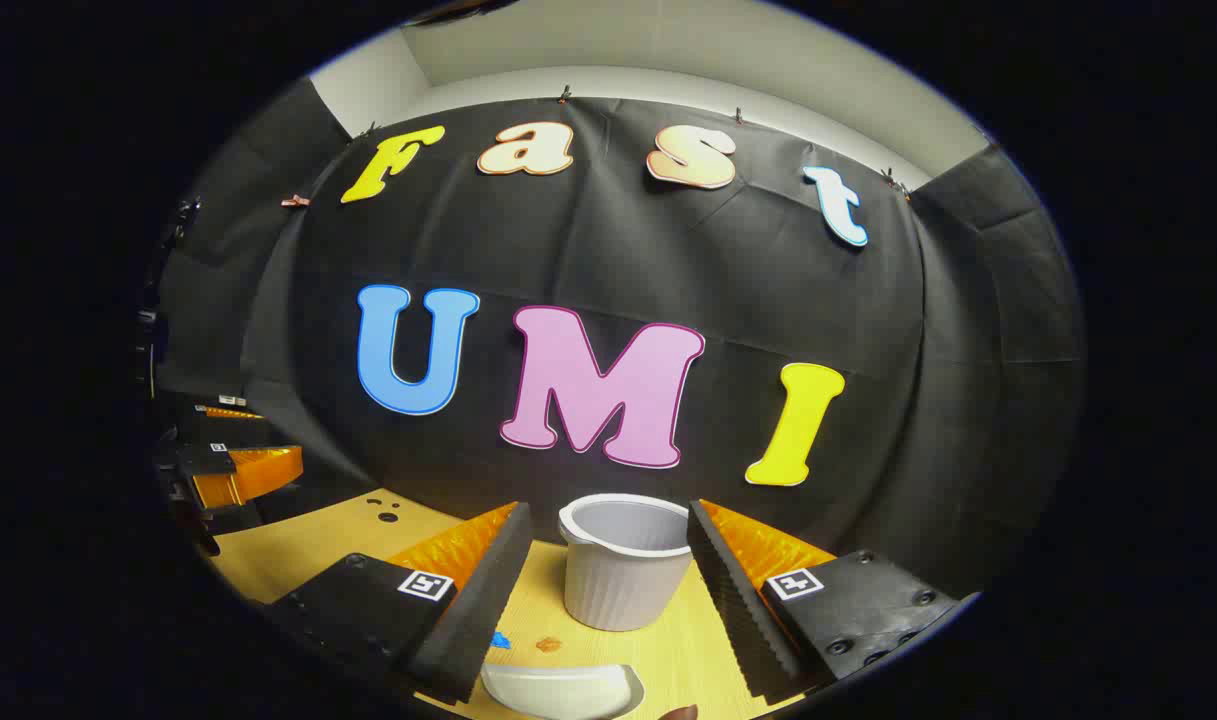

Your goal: Pick up the small broom and dustpan from the desktop, sweep the trash into the dustpan with the broom, and then empty the trash into the garbage bin.

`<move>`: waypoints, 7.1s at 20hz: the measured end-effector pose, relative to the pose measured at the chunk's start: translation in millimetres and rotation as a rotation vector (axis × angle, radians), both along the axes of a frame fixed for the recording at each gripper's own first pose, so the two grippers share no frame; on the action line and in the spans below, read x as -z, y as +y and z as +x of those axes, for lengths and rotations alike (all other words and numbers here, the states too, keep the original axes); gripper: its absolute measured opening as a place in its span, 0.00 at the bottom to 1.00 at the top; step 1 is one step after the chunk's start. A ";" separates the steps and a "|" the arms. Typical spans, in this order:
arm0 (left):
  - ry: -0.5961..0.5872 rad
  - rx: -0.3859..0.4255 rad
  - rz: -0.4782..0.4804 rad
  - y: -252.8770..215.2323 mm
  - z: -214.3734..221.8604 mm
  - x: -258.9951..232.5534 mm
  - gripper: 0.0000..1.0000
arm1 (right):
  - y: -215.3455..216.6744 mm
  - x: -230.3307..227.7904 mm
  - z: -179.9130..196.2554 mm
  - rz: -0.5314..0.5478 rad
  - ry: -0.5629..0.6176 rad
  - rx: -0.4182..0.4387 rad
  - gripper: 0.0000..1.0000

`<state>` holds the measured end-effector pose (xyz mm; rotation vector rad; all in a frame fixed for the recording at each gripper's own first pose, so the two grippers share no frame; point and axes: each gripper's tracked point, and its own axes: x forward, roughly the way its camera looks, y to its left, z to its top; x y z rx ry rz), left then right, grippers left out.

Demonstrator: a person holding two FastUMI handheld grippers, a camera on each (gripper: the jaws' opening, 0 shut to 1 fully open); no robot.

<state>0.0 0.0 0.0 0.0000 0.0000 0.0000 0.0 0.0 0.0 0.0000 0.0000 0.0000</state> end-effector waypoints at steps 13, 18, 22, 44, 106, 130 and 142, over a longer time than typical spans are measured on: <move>0.004 -0.001 0.021 -0.7 5.2 4.2 0.95 | -6.3 8.3 3.8 -0.011 0.024 -0.006 0.97; 0.006 -0.003 0.033 -0.5 5.7 9.0 0.95 | -5.1 47.8 -16.1 -0.022 0.158 -0.091 0.97; 0.038 -0.005 0.025 -2.9 5.7 22.1 0.96 | -9.1 113.8 -52.4 -0.019 0.386 -0.161 0.98; 0.116 -0.074 0.051 -11.7 -6.8 46.6 0.95 | 26.0 415.9 -107.3 0.038 1.229 -0.292 0.96; 1.128 0.317 0.362 -81.8 116.7 354.9 0.25 | -27.2 376.5 -93.1 -0.263 1.413 -0.627 0.37; 1.311 0.829 0.149 -225.0 64.5 344.5 0.23 | -26.4 406.6 -77.3 -0.231 1.267 -0.708 0.33; 1.116 0.531 0.066 -168.0 60.5 306.0 0.25 | -26.7 408.3 -70.8 -0.083 1.186 -0.531 0.37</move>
